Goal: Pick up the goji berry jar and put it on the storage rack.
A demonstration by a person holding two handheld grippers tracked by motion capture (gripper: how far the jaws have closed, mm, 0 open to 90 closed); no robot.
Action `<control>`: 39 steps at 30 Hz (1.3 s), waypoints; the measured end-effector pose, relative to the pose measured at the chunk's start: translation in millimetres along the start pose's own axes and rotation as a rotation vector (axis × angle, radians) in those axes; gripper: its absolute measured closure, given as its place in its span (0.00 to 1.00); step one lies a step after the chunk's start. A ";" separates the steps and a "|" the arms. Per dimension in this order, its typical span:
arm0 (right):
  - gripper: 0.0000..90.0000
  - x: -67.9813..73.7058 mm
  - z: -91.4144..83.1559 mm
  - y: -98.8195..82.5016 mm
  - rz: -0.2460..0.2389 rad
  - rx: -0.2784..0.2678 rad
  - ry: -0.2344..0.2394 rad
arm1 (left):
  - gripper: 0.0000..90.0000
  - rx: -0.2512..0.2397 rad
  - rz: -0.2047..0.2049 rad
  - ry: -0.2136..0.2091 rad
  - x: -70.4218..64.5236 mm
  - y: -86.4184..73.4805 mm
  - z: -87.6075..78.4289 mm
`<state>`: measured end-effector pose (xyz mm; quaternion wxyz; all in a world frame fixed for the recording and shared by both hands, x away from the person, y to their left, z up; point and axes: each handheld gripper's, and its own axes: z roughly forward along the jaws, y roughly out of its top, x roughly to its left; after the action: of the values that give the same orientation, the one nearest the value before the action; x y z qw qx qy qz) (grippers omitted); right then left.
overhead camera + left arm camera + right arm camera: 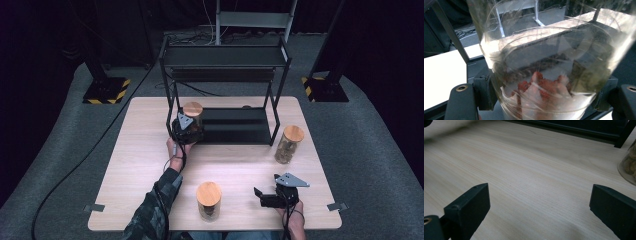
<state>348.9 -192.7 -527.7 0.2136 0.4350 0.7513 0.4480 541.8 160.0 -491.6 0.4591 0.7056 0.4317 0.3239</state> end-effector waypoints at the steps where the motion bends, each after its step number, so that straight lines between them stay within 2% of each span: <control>1: 0.03 0.0 0.0 0.0 -0.001 0.000 0.001 | 0.28 0.000 -0.001 0.000 0.2 -0.1 0.7; 8: 0.03 -0.1 -0.1 0.0 0.000 -0.001 0.002 | 0.28 0.000 -0.005 0.004 -0.6 0.3 5.2; 18: 0.03 -0.1 -0.2 -0.1 -0.001 -0.001 0.002 | 0.28 0.020 0.009 0.006 -2.2 -0.3 10.8; 30: 0.03 -0.2 -0.4 -0.2 -0.001 -0.005 0.002 | 0.28 0.028 -0.003 0.009 -2.6 -2.6 16.4; 35: 0.03 -0.1 -0.5 -0.3 -0.003 -0.005 0.001 | 0.28 0.012 -0.026 -0.001 -3.4 -4.5 17.8; 39: 0.03 0.1 -0.5 -0.3 -0.005 -0.006 0.000 | 0.28 -0.006 -0.071 -0.019 0.6 -8.1 18.4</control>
<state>348.3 -192.9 -527.7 0.2161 0.4326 0.7511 0.4495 555.2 155.4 -505.8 0.4765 0.6915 0.4510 0.3023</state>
